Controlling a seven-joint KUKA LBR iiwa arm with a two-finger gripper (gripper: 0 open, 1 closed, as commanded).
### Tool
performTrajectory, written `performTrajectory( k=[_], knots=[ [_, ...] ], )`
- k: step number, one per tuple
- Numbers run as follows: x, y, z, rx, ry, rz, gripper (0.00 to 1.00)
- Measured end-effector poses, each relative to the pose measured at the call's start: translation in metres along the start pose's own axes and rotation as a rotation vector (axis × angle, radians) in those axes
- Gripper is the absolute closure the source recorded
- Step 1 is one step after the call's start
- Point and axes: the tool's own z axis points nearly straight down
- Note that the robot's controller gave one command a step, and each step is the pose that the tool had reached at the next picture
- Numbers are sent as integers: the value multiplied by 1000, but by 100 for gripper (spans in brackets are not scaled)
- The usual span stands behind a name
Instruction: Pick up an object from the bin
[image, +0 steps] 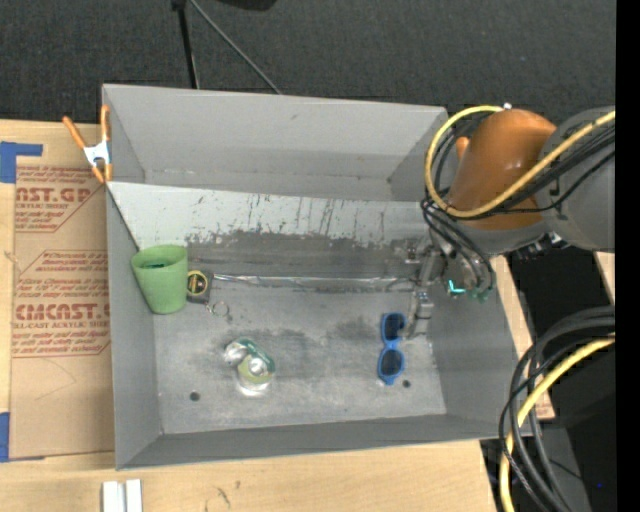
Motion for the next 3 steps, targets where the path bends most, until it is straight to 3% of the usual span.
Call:
performTrajectory(
  k=[1, 2, 3],
  knots=[
    [38, -11, 78, -1, -2, -476, 0],
    [36, -10, 77, 1, -6, -476, 100],
    [38, 3, -109, 6, -16, -546, 100]
  ],
)
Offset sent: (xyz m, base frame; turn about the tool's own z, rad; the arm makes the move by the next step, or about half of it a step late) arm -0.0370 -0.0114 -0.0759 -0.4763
